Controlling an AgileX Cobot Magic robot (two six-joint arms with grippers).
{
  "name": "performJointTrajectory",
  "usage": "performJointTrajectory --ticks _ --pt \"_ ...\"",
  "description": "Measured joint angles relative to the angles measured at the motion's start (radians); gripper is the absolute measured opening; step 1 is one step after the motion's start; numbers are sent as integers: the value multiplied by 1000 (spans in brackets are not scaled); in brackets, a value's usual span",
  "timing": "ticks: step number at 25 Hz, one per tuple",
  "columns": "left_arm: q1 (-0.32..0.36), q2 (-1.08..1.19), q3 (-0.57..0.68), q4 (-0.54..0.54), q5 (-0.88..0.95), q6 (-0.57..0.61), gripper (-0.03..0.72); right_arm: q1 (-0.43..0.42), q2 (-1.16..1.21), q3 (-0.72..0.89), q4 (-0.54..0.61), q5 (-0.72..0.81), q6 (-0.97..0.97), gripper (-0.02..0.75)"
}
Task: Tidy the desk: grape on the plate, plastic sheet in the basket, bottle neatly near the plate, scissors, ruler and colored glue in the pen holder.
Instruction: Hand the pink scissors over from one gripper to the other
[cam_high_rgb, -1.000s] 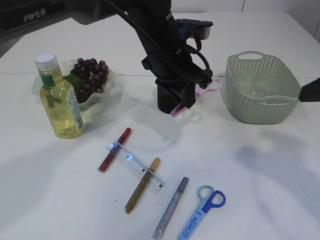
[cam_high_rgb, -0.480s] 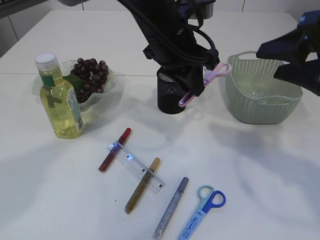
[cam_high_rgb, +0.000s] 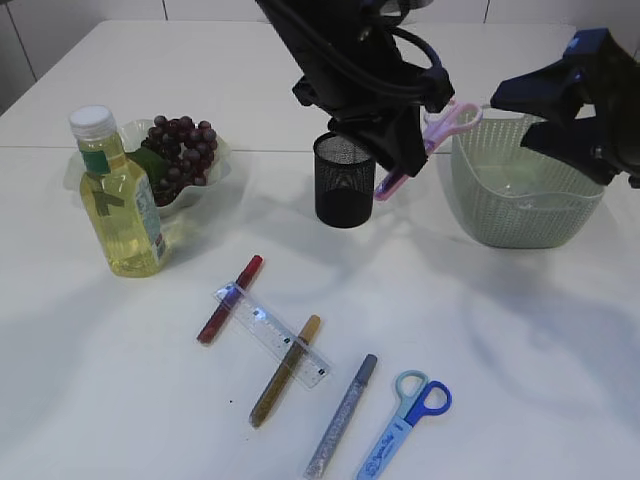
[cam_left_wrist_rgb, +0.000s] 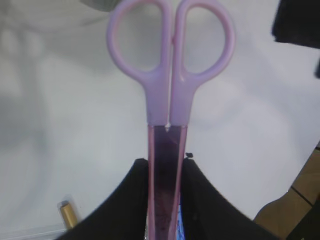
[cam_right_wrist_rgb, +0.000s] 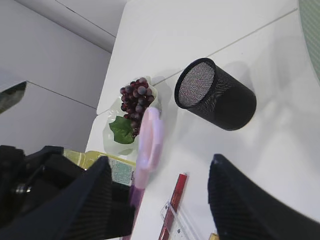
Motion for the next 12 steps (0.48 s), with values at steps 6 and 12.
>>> performJointTrajectory --ticks 6,12 --pt "-22 -2 0 -24 1 0 140 0 58 -4 53 50 -62 477" --pt "-52 -2 0 -26 1 0 140 0 64 -19 57 67 -77 477"
